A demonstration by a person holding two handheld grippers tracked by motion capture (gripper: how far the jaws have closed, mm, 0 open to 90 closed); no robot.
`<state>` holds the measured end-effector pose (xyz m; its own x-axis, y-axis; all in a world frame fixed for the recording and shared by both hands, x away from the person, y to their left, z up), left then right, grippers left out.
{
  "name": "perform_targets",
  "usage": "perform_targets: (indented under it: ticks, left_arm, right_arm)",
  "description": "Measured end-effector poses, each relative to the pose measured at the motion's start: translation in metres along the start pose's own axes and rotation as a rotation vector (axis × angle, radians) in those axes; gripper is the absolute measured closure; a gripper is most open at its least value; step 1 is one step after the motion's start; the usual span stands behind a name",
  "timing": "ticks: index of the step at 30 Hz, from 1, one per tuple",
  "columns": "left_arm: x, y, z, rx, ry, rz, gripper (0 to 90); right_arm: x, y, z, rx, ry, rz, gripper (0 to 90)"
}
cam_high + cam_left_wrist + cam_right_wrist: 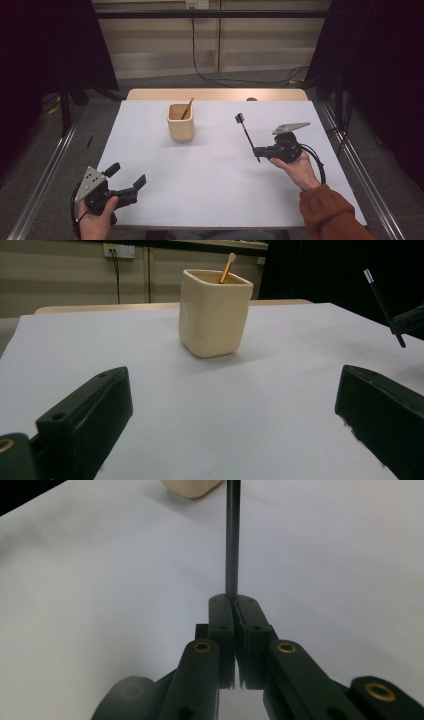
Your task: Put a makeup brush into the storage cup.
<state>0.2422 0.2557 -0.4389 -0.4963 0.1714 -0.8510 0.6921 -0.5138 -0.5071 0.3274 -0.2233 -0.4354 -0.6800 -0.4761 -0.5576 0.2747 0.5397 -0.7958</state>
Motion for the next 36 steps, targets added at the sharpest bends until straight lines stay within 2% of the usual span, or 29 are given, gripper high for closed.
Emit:
perform_targets:
  ticks: [3, 8, 12, 17, 21, 24, 25, 28, 36]
  left_arm:
    - [0.000, 0.000, 0.000, 0.008, -0.001, 0.002, 1.9]
    - [0.000, 0.000, 0.001, 0.009, 0.003, -0.002, 1.9]
    - [0.000, 0.000, 0.001, 0.009, 0.007, -0.005, 1.9]
    - [0.000, 0.000, 0.000, 0.004, -0.002, -0.004, 2.0]
    - [0.000, -0.001, -0.001, 0.003, -0.003, 0.000, 1.9]
    - [0.000, -0.002, 0.000, 0.008, -0.001, 0.006, 1.9]
    - [0.000, -0.002, 0.000, 0.015, 0.000, 0.008, 1.9]
    - [0.000, -0.002, 0.000, 0.021, 0.005, 0.011, 1.9]
    - [0.000, -0.003, 0.000, 0.020, -0.001, 0.019, 1.9]
  right_arm:
    - [0.001, 0.000, -0.002, -0.017, -0.008, 0.020, 87.2]
    - [0.003, -0.008, -0.005, -0.027, -0.021, 0.105, 87.2]
    - [0.005, -0.014, -0.005, -0.012, -0.036, 0.186, 87.2]
    - [0.004, -0.018, -0.006, -0.006, -0.041, 0.254, 87.2]
    - [0.004, -0.020, -0.006, -0.035, -0.044, 0.270, 87.1]
    - [0.004, -0.023, -0.008, -0.027, -0.049, 0.298, 87.1]
    - [0.005, -0.026, -0.009, -0.006, -0.053, 0.323, 87.1]
    - [0.005, -0.031, -0.011, 0.006, -0.044, 0.369, 87.1]
    - [0.005, -0.031, -0.013, -0.024, -0.052, 0.377, 87.1]
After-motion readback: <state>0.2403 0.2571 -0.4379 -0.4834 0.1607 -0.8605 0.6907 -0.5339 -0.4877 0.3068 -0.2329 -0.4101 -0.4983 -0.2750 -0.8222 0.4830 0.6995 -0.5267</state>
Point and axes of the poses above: each handheld gripper's, and its own axes: y roughly forward along the jaws, x roughly out of its underside, z roughly to its right, the point moved 2 cm from there along y, roughly forward along the jaws, and after that the axes turned 15 degrees about -z, right-handed, at the moved point
